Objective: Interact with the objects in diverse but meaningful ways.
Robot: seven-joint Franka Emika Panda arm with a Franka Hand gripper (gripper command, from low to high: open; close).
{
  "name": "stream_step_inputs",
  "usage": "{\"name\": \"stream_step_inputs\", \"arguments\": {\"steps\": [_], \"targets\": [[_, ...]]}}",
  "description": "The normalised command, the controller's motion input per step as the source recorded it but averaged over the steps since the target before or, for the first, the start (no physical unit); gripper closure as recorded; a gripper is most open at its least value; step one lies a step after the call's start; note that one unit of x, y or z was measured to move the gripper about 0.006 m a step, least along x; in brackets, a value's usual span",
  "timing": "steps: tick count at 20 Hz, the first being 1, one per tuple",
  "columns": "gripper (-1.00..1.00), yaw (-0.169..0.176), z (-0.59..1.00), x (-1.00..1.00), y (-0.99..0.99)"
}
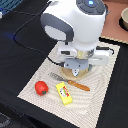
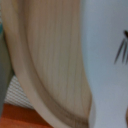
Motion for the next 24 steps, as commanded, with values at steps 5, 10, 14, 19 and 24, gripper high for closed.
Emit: {"name": "stream_step_inputs", "arguments": {"steps": [5, 10, 14, 19, 24], "targets": [[1.0, -0.014, -0.45, -0.01, 0.0], [1.0, -0.015, -0.42, 0.0, 0.0], [1.0, -0.026, -0.18, 0.18, 0.0], [1.0, -0.021, 0.38, 0.43, 0.04], [1.0, 0.0, 1.0, 0.65, 0.28]]}}
